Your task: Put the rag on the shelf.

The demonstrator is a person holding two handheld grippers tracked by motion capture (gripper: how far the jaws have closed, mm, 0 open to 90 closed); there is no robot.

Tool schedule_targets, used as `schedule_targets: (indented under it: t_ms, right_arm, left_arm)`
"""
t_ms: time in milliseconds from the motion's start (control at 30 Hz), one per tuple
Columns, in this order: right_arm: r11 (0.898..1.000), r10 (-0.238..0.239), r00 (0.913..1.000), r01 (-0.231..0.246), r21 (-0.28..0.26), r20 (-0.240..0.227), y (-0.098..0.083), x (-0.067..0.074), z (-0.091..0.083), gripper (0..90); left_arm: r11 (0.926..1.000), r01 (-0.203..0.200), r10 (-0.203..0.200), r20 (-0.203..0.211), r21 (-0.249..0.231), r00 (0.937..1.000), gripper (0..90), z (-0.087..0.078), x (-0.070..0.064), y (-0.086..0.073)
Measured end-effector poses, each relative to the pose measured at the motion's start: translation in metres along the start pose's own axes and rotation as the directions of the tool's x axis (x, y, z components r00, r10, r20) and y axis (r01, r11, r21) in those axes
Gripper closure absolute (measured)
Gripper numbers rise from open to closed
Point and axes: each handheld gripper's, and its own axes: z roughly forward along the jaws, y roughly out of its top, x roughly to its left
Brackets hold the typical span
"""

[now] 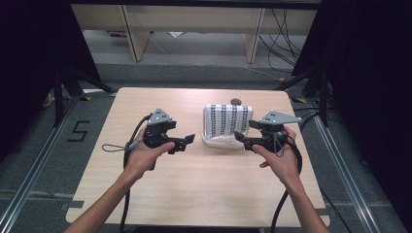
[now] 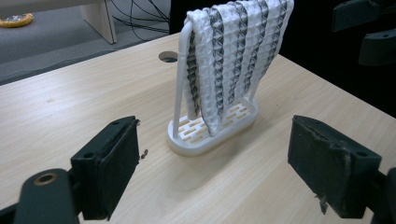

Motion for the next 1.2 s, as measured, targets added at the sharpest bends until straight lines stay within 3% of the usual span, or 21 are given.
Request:
schedule_targets:
  t_ms: [167,267,367,467,700,833,867,933,1133,1167,1200]
  right_arm:
    - [1.0,-0.004,0.9998,0.004,0.001,-0.017,-0.009,0.002,0.003,31.6]
    - [1.0,-0.001,1.0,0.001,0.026,-0.004,-0.012,0.007,0.004,31.5]
    - [1.0,-0.003,1.0,0.003,0.015,-0.002,-0.014,0.008,0.004,31.5]
    - [1.0,-0.012,0.9999,0.012,0.017,-0.002,-0.015,0.008,0.004,31.6]
    - [1.0,-0.013,0.9999,0.013,0.008,0.002,-0.018,0.01,0.001,31.5]
    - [1.0,0.01,0.9999,-0.01,0.01,-0.006,-0.023,0.011,-0.002,31.4]
    - [1.0,-0.011,0.9998,0.012,0.01,-0.014,-0.023,0.009,-0.002,31.3]
    - [1.0,0.006,1.0,-0.006,0.006,-0.002,-0.027,0.011,-0.004,31.1]
    - [1.0,-0.002,0.9999,0.003,0.015,-0.014,-0.035,0.011,-0.006,30.7]
    - [1.0,-0.014,0.9999,0.014,-0.004,-0.002,-0.036,0.011,-0.005,30.6]
    - [1.0,0.001,0.9999,-0.001,0.023,-0.014,-0.036,0.012,-0.006,30.5]
  left_arm:
    - [1.0,-0.003,0.003,0.012,0.0,0.9999,16.0,-0.002,0.001,-0.009]
    - [1.0,0.0,0.0,0.017,0.0,0.9998,16.0,-0.004,0.002,-0.014]
    - [0.9999,0.004,-0.003,0.028,-0.016,0.9996,16.0,-0.006,0.004,-0.021]
    - [0.9999,-0.009,0.009,0.031,0.004,0.9995,15.9,-0.006,0.004,-0.026]
    - [0.9999,-0.01,0.01,0.017,0.006,0.9998,15.9,-0.01,0.004,-0.031]
    - [0.9995,-0.026,0.025,0.018,0.017,0.9995,16.0,-0.009,0.001,-0.035]
    - [0.9993,-0.029,0.029,0.019,0.021,0.9994,15.9,-0.009,0.0,-0.037]
    - [0.9991,-0.035,0.034,0.029,0.023,0.999,15.9,-0.008,-0.001,-0.039]
    - [0.998,-0.05,0.05,0.013,0.039,0.9987,15.9,-0.009,-0.004,-0.045]
    - [0.998,-0.051,0.05,0.021,0.037,0.9985,15.9,-0.009,-0.004,-0.046]
    - [0.9977,-0.053,0.052,0.015,0.043,0.9985,15.9,-0.009,-0.004,-0.047]
